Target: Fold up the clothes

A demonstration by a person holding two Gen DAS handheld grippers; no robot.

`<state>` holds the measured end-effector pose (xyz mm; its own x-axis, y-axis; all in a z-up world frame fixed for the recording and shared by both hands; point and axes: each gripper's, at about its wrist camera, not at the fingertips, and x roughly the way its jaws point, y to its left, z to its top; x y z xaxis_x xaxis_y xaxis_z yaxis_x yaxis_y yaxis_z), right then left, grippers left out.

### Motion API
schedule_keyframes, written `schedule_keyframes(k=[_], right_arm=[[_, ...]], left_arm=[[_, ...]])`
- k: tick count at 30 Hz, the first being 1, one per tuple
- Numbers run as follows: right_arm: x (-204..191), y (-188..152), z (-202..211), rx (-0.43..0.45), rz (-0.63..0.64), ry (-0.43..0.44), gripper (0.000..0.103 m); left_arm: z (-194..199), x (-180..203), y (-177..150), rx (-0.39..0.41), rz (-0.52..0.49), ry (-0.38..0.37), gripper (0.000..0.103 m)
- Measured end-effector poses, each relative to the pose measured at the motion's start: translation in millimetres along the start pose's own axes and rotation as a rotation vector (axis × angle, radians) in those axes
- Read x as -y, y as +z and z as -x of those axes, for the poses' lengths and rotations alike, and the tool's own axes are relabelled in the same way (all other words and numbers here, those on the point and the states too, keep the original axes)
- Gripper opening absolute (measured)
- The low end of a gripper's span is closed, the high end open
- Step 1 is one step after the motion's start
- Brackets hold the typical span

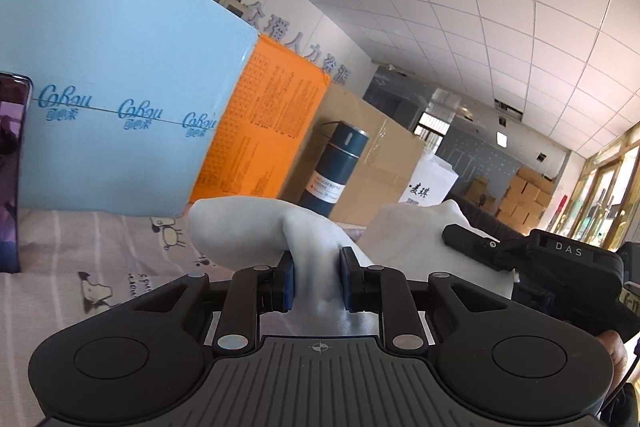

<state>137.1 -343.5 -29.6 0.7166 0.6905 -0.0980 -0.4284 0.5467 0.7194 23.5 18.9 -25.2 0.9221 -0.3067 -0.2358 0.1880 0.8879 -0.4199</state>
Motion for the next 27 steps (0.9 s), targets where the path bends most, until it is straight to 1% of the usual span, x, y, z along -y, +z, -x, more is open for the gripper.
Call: schedule_keyframes(k=[2,3,6,8,9,13,14,15,16,18,19,20,21,22,24,26,27], right_arm=[[-8,-15,-5,-0.057,-0.008,0.040,0.015],[-10,-23,-6,-0.095,-0.013,0.038,0.015],[-18,-46,-8,-0.215,-0.026,0.023,0.015],[-12,-64,1,-0.287,-0.023,-0.026,0.015],[-9,-73,6,-0.323,-0.021,-0.052,0.015],[6,-83,24,-0.384,-0.020,-0.152,0.015],[9,-84,27,-0.398,-0.026,-0.170,0.015],[13,-86,30,-0.412,-0.033,-0.188,0.016],[17,-89,34,-0.420,-0.028,-0.198,0.018],[19,-91,38,-0.432,-0.007,-0.213,0.024],[19,-91,39,-0.438,0.008,-0.221,0.035],[19,-90,42,-0.437,0.019,-0.222,0.041],[19,-89,44,-0.434,0.029,-0.222,0.050],[21,-87,44,-0.429,0.033,-0.222,0.057],[23,-85,45,-0.421,0.030,-0.221,0.063],[24,-83,47,-0.414,0.028,-0.220,0.063],[25,-83,47,-0.410,0.026,-0.219,0.061]], left_arm=[[17,-11,-3,-0.041,0.007,0.045,0.021],[23,-18,-7,-0.079,0.021,0.064,0.021],[37,-37,-22,-0.188,0.065,0.105,0.021],[40,-46,-33,-0.234,0.104,0.117,0.021],[40,-49,-37,-0.247,0.118,0.121,0.021],[41,-50,-46,-0.263,0.142,0.115,0.021],[42,-47,-46,-0.266,0.134,0.119,0.023],[43,-45,-47,-0.269,0.126,0.122,0.027],[45,-43,-48,-0.273,0.125,0.125,0.032],[48,-42,-55,-0.298,0.147,0.125,0.054],[50,-41,-58,-0.314,0.155,0.123,0.059],[53,-40,-63,-0.333,0.158,0.119,0.061],[55,-39,-67,-0.351,0.167,0.109,0.061],[57,-38,-72,-0.366,0.182,0.088,0.061],[62,-35,-81,-0.389,0.211,0.040,0.062],[68,-24,-92,-0.386,0.204,0.002,0.061],[68,-17,-96,-0.376,0.175,0.005,0.058]])
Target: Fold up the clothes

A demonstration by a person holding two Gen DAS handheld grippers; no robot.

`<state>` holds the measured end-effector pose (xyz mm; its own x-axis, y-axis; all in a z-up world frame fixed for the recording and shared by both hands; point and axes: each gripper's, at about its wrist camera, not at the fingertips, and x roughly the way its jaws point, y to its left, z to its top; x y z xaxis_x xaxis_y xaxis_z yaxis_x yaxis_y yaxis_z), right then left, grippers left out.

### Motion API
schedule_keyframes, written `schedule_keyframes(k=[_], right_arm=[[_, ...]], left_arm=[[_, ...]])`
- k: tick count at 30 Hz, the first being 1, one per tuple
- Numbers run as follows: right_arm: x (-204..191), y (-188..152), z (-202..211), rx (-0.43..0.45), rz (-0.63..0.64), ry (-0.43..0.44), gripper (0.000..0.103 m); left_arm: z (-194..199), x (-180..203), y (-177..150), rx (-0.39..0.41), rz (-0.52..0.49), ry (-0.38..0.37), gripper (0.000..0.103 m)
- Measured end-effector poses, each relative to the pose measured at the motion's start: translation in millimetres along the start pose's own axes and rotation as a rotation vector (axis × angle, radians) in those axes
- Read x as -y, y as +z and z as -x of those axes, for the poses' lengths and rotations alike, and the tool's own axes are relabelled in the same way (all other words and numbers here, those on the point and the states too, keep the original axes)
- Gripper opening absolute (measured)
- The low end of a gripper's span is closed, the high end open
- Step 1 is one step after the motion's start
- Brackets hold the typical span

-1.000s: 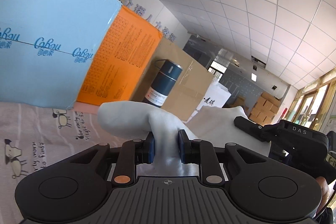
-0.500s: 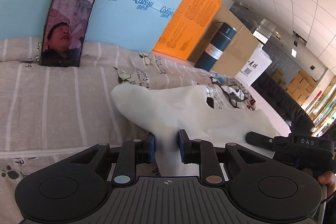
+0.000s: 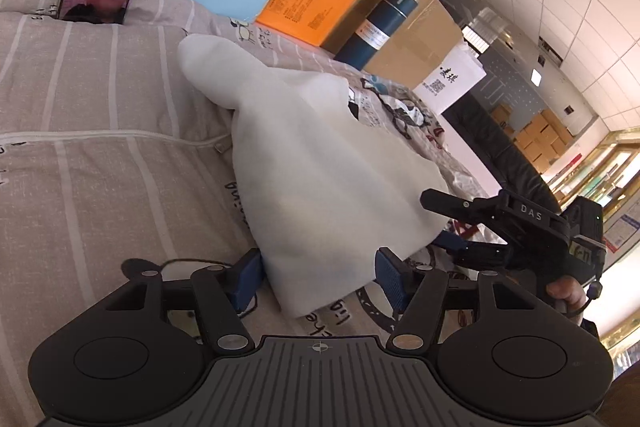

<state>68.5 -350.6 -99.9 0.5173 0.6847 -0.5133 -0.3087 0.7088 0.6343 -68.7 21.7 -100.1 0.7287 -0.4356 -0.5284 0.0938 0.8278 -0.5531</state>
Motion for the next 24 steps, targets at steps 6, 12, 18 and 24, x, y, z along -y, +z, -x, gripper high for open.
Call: schedule_keyframes(k=[6,12,18,24], right_arm=[[6,3,4,0.021,-0.010,0.005,0.037],[10,7,16,0.049,0.015,-0.029,0.051],[15,33,40,0.178,0.132,-0.104,0.064],[2,88,16,0.233,0.393,0.048,0.075]], left_arm=[[11,8,2,0.040,-0.025,0.001,0.011],[22,8,-4,-0.018,-0.059,0.094,0.022],[-2,53,-8,0.072,-0.325,0.198,0.064],[-31,103,-11,0.169,-0.612,0.297,0.065]])
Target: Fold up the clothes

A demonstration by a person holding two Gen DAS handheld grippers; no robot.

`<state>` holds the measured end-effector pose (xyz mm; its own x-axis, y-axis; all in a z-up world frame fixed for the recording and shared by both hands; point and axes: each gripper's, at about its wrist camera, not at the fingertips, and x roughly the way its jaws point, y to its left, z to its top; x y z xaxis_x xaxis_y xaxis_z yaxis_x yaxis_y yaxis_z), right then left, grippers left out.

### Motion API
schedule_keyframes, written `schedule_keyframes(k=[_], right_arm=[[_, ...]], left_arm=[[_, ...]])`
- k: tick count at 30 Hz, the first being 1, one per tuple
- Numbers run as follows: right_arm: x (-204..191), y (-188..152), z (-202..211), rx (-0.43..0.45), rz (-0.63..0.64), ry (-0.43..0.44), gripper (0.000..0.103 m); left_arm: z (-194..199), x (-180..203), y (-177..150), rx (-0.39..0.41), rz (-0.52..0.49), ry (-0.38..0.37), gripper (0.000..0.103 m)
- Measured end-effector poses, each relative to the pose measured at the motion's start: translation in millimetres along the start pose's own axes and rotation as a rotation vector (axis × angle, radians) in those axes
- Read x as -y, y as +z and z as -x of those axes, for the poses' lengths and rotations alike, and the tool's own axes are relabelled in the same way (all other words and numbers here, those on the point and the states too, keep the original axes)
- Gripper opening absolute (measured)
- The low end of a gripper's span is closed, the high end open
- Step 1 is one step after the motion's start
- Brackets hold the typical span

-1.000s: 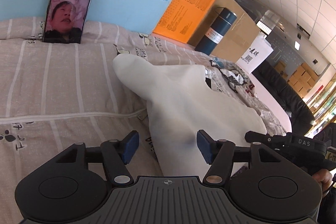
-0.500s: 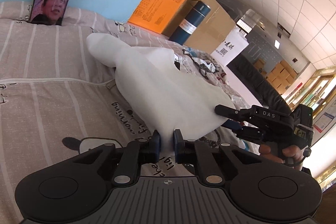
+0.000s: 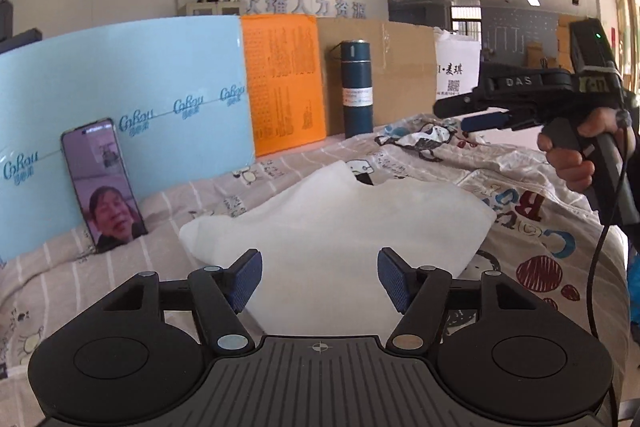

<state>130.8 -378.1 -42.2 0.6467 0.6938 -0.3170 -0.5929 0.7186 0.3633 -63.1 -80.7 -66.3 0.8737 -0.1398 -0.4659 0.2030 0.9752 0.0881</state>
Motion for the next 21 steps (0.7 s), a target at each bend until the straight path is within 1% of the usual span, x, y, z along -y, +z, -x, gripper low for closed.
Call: schedule_keyframes(k=[3,4,6,9,11,14,17,21], right_arm=[[2,15,-29,-0.029,0.113,0.084,0.075],[3,18,-39,-0.040,0.143,0.114,0.075],[7,23,-58,-0.067,0.169,0.156,0.075],[13,28,-88,-0.107,0.184,0.225,0.075],[14,29,-106,-0.132,0.192,0.251,0.075],[14,26,-130,-0.175,0.219,0.275,0.075],[10,19,-151,-0.225,0.268,0.298,0.075],[6,9,-169,-0.267,0.312,0.310,0.075]], left_arm=[[-8,25,12,0.054,-0.140,0.053,0.065],[-12,33,16,0.063,-0.177,0.057,0.065],[-29,46,22,0.048,-0.208,0.017,0.065],[-50,61,30,0.043,-0.213,-0.045,0.065],[-58,69,31,0.042,-0.207,-0.091,0.065],[-71,78,31,0.024,-0.168,-0.165,0.064],[-82,75,28,-0.008,-0.146,-0.167,0.064],[-87,64,25,-0.029,-0.083,-0.185,0.061]])
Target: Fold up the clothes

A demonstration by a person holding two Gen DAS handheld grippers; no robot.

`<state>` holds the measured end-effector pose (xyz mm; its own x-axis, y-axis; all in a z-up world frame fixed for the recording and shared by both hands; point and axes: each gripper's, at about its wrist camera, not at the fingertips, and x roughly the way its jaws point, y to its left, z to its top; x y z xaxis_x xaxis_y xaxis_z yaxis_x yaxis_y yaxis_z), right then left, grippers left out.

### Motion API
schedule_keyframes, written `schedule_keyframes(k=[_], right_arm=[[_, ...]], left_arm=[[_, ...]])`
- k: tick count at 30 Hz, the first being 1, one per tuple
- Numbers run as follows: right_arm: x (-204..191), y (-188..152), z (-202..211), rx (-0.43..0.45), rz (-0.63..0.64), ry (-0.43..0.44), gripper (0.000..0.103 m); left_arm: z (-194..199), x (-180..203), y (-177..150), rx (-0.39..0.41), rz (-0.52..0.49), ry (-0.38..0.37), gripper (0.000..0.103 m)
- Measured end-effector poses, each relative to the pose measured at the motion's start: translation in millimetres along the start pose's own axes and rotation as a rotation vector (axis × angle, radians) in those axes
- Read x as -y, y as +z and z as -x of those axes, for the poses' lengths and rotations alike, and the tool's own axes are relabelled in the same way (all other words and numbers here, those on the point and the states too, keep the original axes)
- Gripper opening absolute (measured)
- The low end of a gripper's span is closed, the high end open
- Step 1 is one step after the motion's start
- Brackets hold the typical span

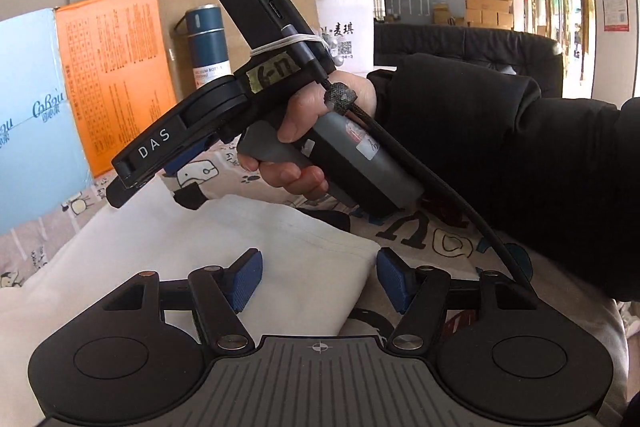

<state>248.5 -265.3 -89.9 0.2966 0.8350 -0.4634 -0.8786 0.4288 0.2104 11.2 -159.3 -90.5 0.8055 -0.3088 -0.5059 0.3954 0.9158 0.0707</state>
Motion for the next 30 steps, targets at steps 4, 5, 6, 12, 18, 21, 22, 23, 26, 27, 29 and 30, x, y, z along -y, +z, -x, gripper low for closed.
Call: schedule_keyframes(k=[4,5,6,12,18,21,22,23,26,27,29,30], right_arm=[[1,-3,-7,-0.017,0.003,0.008,0.075],[1,-3,-8,-0.020,0.003,0.010,0.075],[1,-4,-9,-0.023,0.002,0.012,0.075],[2,-7,-16,-0.040,0.001,0.023,0.075],[0,-7,-20,-0.050,0.014,0.035,0.075],[-1,-7,-22,-0.048,0.020,0.038,0.075],[-1,-7,-22,-0.047,0.020,0.039,0.075],[-1,-7,-23,-0.046,0.020,0.040,0.075],[0,-7,-23,-0.042,0.013,0.045,0.073],[1,-7,-22,-0.039,0.012,0.044,0.072],[1,-7,-21,-0.032,0.013,0.041,0.066],[0,-7,-21,-0.027,0.015,0.038,0.060]], left_arm=[[-1,-8,-1,-0.007,0.043,-0.010,0.058],[-1,-7,-1,-0.008,0.043,-0.009,0.056],[0,-7,-2,-0.008,0.043,-0.008,0.054],[1,4,-2,-0.018,-0.021,0.006,0.054],[-1,9,-1,-0.029,-0.044,0.002,0.054],[-4,7,1,-0.036,-0.026,-0.002,0.053],[-3,8,1,-0.035,-0.022,-0.001,0.053],[-3,8,1,-0.033,-0.019,0.000,0.051],[-2,5,2,-0.028,0.003,-0.002,0.045],[-2,4,3,-0.027,0.010,-0.004,0.040],[-1,3,4,-0.021,0.019,-0.018,0.030],[-1,2,4,-0.017,0.026,-0.029,0.022]])
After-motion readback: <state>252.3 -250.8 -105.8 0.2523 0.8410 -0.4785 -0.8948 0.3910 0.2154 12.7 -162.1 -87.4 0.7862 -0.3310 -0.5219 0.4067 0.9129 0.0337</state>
